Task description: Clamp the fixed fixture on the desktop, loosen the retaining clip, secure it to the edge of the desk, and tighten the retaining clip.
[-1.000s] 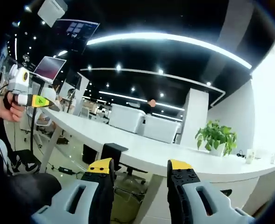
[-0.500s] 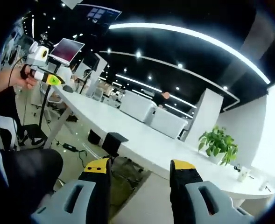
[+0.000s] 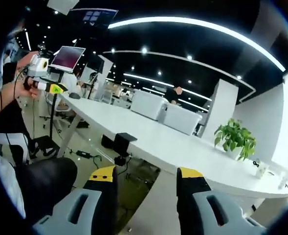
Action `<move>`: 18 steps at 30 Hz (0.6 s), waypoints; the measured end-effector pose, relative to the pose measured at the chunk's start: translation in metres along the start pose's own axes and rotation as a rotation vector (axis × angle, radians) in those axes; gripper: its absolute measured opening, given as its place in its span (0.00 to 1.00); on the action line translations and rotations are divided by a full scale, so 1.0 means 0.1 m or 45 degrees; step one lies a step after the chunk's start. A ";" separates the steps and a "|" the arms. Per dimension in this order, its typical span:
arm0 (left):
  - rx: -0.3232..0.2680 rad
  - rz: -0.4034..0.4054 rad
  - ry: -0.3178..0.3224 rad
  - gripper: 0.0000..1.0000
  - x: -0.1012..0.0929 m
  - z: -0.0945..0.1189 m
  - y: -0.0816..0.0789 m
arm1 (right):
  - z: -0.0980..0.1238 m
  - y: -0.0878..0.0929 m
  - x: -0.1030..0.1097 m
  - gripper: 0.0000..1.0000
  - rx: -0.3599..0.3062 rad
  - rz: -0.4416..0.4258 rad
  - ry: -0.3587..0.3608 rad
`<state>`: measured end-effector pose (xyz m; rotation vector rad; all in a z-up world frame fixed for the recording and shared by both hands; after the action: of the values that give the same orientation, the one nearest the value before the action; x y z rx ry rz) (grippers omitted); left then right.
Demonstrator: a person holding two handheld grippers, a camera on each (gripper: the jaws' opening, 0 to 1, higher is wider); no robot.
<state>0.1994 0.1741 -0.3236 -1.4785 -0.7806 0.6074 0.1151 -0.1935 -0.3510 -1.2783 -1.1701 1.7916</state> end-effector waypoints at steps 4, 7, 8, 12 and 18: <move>0.011 0.005 -0.015 0.28 0.02 0.01 0.03 | 0.01 0.01 0.03 0.45 0.011 0.015 -0.008; 0.010 -0.001 -0.021 0.28 0.03 0.00 0.03 | 0.00 0.00 0.04 0.44 0.009 0.011 -0.013; 0.007 -0.002 -0.021 0.28 0.03 0.00 0.02 | -0.01 0.00 0.04 0.44 0.008 0.009 -0.014; 0.009 -0.013 -0.022 0.28 0.02 -0.01 0.02 | -0.03 0.00 0.04 0.44 0.001 -0.009 -0.020; 0.009 -0.011 -0.028 0.28 0.03 0.00 0.05 | -0.04 0.01 0.05 0.44 0.006 0.000 -0.013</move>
<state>0.2019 0.1763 -0.3278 -1.4637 -0.8004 0.6204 0.1174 -0.1889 -0.3542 -1.2676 -1.1714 1.8018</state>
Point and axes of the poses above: the point that each gripper's makers call its tool centre point, and the gripper's own axes: z roughly backward along the fingers, x roughly to its left, y roughly out of its underside, the point moved 4 cm from there along z, roughly backward along the fingers, and after that the axes turned 8 degrees about -y, right-handed, at the moved point
